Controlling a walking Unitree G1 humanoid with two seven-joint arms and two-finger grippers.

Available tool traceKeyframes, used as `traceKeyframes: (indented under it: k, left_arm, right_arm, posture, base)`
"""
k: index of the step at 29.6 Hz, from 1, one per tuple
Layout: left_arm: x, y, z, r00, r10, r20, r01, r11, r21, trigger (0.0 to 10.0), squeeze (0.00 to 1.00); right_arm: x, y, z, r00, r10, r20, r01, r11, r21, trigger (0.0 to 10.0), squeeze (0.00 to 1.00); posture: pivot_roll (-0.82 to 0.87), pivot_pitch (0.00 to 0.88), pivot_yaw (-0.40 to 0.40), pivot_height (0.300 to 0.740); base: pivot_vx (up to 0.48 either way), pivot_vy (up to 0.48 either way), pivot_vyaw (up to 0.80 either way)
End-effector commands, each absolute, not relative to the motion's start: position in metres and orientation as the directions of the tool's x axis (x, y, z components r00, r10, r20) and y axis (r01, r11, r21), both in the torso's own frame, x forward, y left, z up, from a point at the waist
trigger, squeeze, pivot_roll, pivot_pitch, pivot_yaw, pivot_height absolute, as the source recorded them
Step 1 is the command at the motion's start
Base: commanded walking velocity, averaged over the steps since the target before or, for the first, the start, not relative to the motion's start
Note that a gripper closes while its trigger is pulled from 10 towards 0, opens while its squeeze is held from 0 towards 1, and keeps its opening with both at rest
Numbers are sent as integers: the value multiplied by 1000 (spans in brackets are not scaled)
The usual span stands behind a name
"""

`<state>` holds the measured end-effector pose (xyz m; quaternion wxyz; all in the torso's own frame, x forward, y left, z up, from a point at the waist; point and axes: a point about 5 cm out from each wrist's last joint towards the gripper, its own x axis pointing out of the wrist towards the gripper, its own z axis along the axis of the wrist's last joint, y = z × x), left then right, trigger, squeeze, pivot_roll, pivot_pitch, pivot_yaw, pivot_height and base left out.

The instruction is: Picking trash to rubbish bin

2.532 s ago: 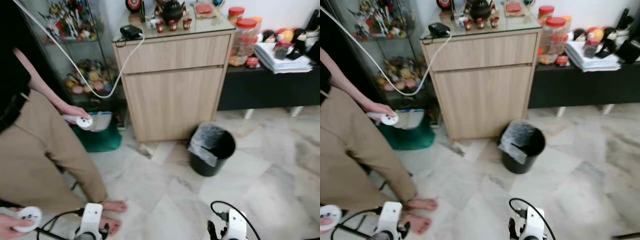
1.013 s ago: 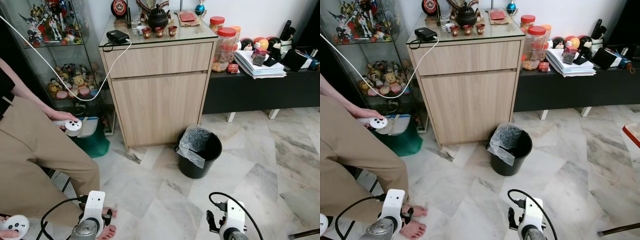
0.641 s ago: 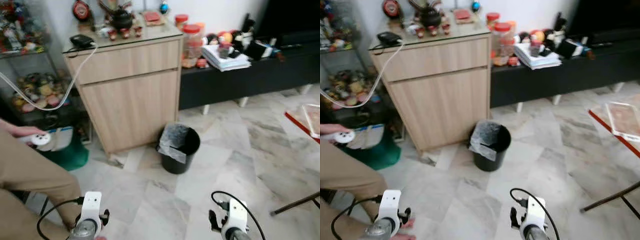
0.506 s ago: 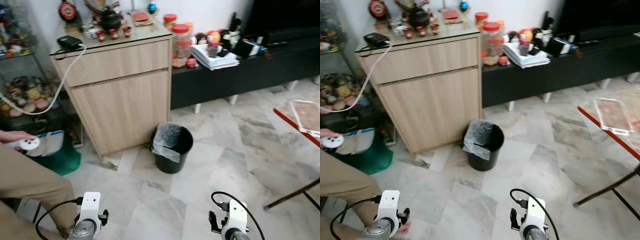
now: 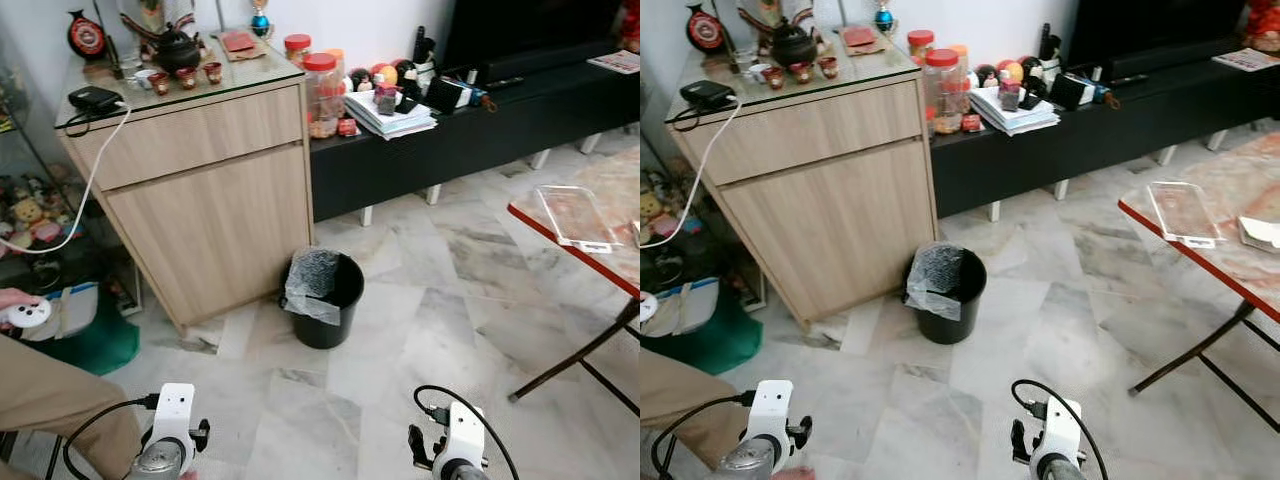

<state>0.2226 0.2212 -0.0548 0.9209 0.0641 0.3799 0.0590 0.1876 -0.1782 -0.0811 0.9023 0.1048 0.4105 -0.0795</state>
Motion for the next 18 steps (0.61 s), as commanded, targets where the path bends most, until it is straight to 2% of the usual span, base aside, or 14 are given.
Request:
traceKeyframes:
  k: [1,13,18]
  left_arm:
    - [220,224,-56,693,162,-702,-61,984,167,10000,0]
    - [219,221,-57,690,143,-709,-9,982,190,10000,0]
    - [219,222,-57,685,147,-713,10,977,212,10000,0]
  right_arm:
    - [187,-176,-82,646,-59,-761,235,964,125,10000,0]
    - [183,-181,-83,639,-88,-764,274,954,119,10000,0]
    - [182,-178,-84,639,-83,-765,270,955,123,10000,0]
  posture:
    - [-65,0,73,740]
    - [-80,0,98,740]
    - [-83,0,99,740]
  base:
    - [0,0,-781]
    - [0,0,-781]
    - [0,-457,-781]
